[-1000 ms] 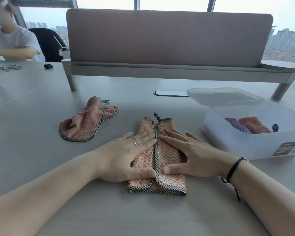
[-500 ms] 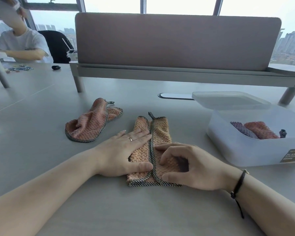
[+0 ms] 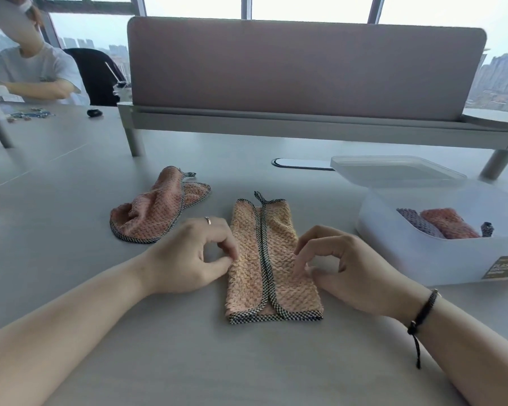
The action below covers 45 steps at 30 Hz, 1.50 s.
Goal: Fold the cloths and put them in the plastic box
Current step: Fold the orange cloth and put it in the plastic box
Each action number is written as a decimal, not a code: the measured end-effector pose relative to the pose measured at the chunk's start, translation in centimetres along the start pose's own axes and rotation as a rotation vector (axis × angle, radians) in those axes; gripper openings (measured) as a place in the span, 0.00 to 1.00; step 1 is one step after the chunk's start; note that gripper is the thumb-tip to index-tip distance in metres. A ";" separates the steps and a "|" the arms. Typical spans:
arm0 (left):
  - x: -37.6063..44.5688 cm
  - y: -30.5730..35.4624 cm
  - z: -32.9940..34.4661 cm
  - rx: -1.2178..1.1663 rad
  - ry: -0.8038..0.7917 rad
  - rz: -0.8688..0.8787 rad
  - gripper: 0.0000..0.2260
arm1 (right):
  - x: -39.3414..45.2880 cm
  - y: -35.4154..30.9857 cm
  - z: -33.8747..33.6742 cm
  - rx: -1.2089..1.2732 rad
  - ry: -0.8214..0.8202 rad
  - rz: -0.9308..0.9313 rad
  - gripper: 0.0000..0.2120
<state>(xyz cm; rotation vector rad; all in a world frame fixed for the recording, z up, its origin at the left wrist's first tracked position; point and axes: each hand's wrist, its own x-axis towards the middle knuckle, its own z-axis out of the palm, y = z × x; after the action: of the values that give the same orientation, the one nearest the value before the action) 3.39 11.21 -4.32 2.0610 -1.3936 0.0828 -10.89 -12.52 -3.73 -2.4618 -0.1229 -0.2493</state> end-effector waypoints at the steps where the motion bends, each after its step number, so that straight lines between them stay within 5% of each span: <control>1: -0.1 0.1 0.0 -0.036 -0.035 0.004 0.05 | -0.1 0.0 -0.3 -0.008 -0.056 0.006 0.21; 4: -0.3 0.1 0.0 -0.116 -0.153 -0.023 0.06 | -0.3 0.1 -0.6 0.011 -0.198 0.007 0.25; 10: -0.4 0.1 -0.3 -0.138 -0.205 -0.063 0.07 | -0.6 0.0 -0.3 -0.086 -0.248 -0.086 0.17; 16: -0.7 0.2 -0.7 -0.148 -0.223 -0.056 0.08 | -0.7 -0.3 0.0 -0.122 -0.054 -0.155 0.14; 20: -0.6 1.0 -1.0 -0.334 -0.250 0.000 0.27 | -0.5 -0.4 0.7 -0.037 0.083 -0.056 0.11; 23: -0.7 1.2 -0.9 -0.309 -0.277 -0.052 0.31 | -0.3 -0.3 0.9 0.057 0.135 0.043 0.15; 33: -0.1 1.0 1.0 -0.319 -0.048 -0.199 0.03 | 0.5 0.1 1.5 0.101 0.282 0.108 0.08; 45: 0.2 0.7 1.7 -0.079 0.103 -0.163 0.07 | 1.0 0.5 2.0 -0.012 0.230 0.124 0.13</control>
<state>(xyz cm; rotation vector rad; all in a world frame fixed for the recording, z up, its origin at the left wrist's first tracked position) 2.33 9.98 -5.30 2.0659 -1.1451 0.0632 -9.54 -11.70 -5.35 -2.4219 0.1296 -0.4768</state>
